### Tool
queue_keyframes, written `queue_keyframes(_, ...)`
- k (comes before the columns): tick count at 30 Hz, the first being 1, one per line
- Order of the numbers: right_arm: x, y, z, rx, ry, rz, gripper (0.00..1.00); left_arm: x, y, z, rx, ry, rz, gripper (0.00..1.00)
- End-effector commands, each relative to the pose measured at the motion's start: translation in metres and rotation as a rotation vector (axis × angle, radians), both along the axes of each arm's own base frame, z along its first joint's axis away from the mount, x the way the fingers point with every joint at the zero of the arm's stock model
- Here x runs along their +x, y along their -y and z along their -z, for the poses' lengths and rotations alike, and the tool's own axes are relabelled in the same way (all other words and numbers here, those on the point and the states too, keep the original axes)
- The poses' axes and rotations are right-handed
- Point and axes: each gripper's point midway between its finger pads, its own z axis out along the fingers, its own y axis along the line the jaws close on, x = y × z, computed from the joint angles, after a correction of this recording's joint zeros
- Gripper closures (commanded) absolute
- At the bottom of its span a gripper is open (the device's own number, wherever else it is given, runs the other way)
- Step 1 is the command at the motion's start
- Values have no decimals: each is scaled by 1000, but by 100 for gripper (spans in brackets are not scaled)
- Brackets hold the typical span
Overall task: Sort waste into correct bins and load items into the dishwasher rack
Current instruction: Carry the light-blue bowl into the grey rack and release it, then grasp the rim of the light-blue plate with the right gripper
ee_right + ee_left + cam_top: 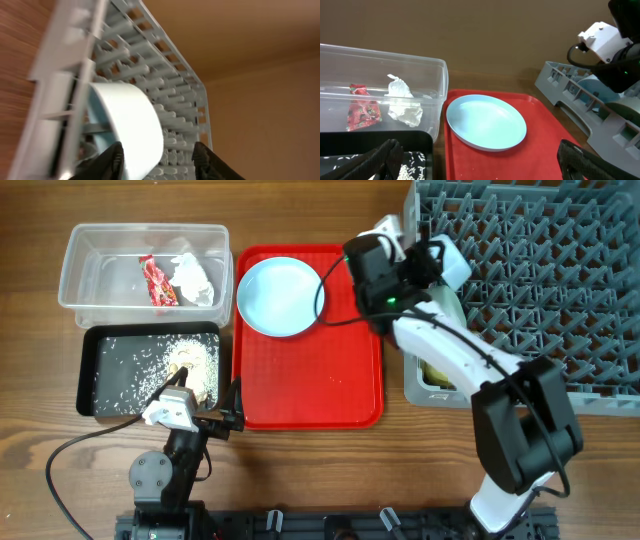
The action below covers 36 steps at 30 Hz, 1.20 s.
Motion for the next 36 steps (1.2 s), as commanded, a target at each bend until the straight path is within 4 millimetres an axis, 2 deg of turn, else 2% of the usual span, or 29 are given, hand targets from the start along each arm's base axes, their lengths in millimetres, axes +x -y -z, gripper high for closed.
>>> queue_keyframes(1,-11,-32,-42,98,77,-105,48,0,2,2,-5,-4,8,0)
queue_keyframes(3,-18,-48,-50,152,88,-155,44,0,2,2,-5,-4,8,0)
queue_keyframes(4,-26,-63,-53,216,89,-197,38,0,2,2,-5,-4,8,0)
queue_keyframes(6,-40,-87,-48,347,66,-256,30,0,2,2,-5,-4,8,0)
queue_keyframes(9,-67,-136,-20,623,-94,-373,29,0,2,2,-5,-4,8,0)
queue_keyframes(12,-110,-194,16,1057,-377,-404,33,0,2,2,-5,-4,8,0)
queue_keyframes(14,-132,-218,29,1259,-516,-352,33,0,2,2,-5,-4,8,0)
queue_keyframes(15,-138,-224,35,1324,-555,-302,33,0,2,2,-5,-4,8,0)
queue_keyframes(17,-140,-222,49,1379,-563,-165,32,0,2,2,-5,-4,8,0)
queue_keyframes(19,-132,-212,69,1374,-515,-29,29,0,2,2,-5,-4,8,0)
queue_keyframes(23,-111,-189,102,1296,-451,64,29,0,2,2,-5,-4,8,0)
queue_keyframes(26,-94,-179,125,1319,-424,142,29,0,2,2,-5,-4,8,0)
queue_keyframes(29,-79,-180,148,1392,-427,194,36,0,2,2,-5,-4,8,0)
queue_keyframes(33,-77,-185,169,1448,-455,243,47,0,2,2,-5,-4,8,0)
queue_keyframes(36,-77,-182,173,1429,-452,248,50,0,2,2,-5,-4,8,0)
